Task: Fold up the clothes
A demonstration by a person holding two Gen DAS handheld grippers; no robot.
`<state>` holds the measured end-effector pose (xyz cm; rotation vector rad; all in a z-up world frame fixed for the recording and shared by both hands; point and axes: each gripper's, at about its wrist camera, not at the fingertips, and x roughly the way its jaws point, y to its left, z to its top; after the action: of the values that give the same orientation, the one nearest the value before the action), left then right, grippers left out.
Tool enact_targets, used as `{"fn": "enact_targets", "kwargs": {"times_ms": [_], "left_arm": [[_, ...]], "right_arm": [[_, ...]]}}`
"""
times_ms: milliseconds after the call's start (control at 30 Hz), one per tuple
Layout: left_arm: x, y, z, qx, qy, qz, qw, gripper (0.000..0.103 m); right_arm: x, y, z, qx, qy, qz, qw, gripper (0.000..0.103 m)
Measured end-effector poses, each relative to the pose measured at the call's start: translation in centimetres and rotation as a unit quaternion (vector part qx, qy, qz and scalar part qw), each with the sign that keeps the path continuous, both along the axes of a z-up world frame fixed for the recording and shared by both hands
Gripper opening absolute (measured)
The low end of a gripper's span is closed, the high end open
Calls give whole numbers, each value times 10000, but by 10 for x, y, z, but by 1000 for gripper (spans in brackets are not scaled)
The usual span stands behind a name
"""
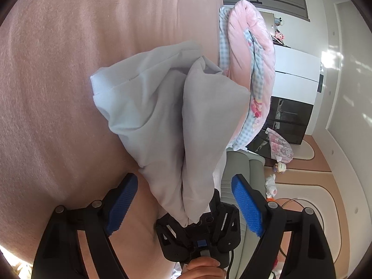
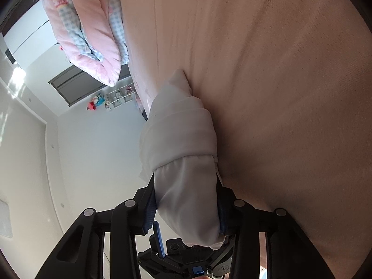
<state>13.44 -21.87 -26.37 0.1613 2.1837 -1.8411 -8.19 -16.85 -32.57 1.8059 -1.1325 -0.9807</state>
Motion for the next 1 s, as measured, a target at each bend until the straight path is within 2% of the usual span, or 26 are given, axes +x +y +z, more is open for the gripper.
{"fn": "enact_targets", "kwargs": {"times_ms": [67,167,267,333,433,567,767,933,1000], "left_arm": [[3,-2,-3,133,142,149,9997,83],[-1,-8,-9,383,400,247,9982,83],[-8,-16,-18,698,843,309,9935,83],[-11,-20,-23,840,999,384,9907,83],[-15,-25,-26,922,1100,480,9885,83],[-20,-33,-27,977,1158,576,9868,83],[-28,-54,-24,1131,1045,475,9869,83],[-26,-68,-27,1291,1226,381,9833,83],[-26,-69,-24,1221,1162,327,9851,83]], "right_arm": [[0,1,4,-21,5,5,10000,39],[-1,-2,15,22,243,125,9996,39],[-2,-7,27,20,448,240,9987,39],[-2,-8,32,-46,442,253,9987,39],[-3,-12,37,-132,396,288,9987,39],[-2,-14,46,-119,548,373,9977,39],[0,-5,56,-27,926,491,9945,39],[-4,-2,58,55,1239,608,9904,35],[-4,0,57,65,1308,636,9893,35]]}}
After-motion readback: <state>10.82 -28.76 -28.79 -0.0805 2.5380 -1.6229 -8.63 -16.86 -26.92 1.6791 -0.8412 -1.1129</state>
